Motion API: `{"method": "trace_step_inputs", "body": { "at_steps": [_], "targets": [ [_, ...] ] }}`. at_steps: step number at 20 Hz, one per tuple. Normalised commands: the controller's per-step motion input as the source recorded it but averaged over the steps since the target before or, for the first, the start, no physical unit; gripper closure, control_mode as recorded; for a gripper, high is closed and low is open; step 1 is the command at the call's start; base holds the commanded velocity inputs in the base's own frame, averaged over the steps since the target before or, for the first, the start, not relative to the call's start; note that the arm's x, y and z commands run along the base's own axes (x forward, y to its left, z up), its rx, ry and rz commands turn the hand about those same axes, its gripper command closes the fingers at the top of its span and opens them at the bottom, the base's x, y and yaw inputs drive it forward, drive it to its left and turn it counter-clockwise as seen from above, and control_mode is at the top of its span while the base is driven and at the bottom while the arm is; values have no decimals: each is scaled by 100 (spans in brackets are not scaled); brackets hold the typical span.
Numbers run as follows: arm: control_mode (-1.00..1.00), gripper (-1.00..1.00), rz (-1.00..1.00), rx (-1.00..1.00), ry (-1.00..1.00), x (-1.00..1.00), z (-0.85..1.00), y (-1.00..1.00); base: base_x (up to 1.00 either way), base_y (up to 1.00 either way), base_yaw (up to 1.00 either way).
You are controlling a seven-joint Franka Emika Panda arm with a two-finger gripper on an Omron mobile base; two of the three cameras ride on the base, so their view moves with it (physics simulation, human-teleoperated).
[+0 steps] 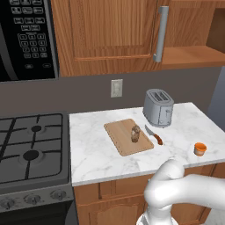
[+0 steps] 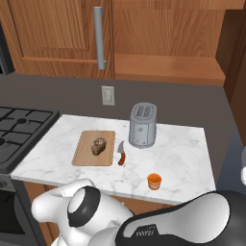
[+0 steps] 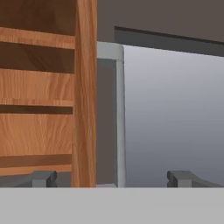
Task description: Pick the bread, place it on the cutting board, pick the jam, place it on the counter, and close the cabinet.
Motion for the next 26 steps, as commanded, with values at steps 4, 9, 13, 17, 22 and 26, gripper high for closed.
{"method": "trace_step_inputs", "body": {
  "at_steps": [4, 9, 13, 17, 22, 26],
  "targets": [
    [-100, -100, 0, 0, 0, 18, 0, -9, 0, 0, 0],
    [-100, -100, 0, 0, 0, 21, 0, -7, 0, 0, 0],
    [-100, -100, 0, 0, 0, 21, -5, -5, 0, 0, 0],
    [-100, -100, 0, 0, 0, 23, -4, -6, 0, 0, 0],
    [-100, -100, 0, 0, 0, 17, 0, -12, 0, 0, 0],
    [-100, -100, 0, 0, 0, 15, 0, -12, 0, 0, 0]
  ]
}}
